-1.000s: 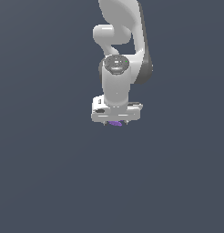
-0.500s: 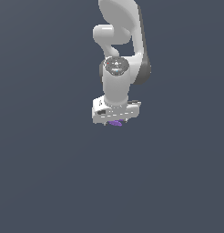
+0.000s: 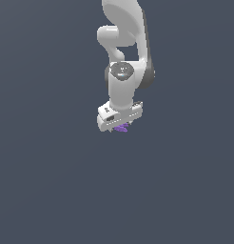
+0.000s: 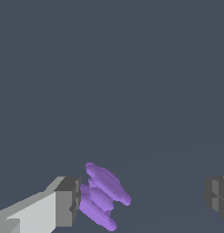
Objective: Pick up the object and move it to a goal position.
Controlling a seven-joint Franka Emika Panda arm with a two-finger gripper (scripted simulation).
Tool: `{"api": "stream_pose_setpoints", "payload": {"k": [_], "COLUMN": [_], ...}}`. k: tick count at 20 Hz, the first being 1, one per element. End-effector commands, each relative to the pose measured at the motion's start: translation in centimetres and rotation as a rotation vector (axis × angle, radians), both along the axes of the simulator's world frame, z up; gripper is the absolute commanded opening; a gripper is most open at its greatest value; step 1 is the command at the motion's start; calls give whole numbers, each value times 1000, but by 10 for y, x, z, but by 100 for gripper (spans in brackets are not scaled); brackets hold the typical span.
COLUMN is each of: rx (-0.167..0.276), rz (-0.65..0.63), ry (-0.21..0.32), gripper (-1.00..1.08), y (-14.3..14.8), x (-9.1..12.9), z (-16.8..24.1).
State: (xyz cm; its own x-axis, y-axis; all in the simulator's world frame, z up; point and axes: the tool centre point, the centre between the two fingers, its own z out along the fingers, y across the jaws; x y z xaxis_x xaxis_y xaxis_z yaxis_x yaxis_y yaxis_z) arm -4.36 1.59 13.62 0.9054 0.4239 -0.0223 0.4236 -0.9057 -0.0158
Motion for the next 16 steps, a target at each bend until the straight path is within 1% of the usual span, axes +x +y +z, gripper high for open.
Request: {"api": "stream_pose_setpoints", "payload": {"k": [1,16], "rx": [0,3], "rz": [72,497], "ry": [-3,-15], "gripper": [100,100], "y": [0,3], "x": [-6,-43], "z": [-5,-30]}}
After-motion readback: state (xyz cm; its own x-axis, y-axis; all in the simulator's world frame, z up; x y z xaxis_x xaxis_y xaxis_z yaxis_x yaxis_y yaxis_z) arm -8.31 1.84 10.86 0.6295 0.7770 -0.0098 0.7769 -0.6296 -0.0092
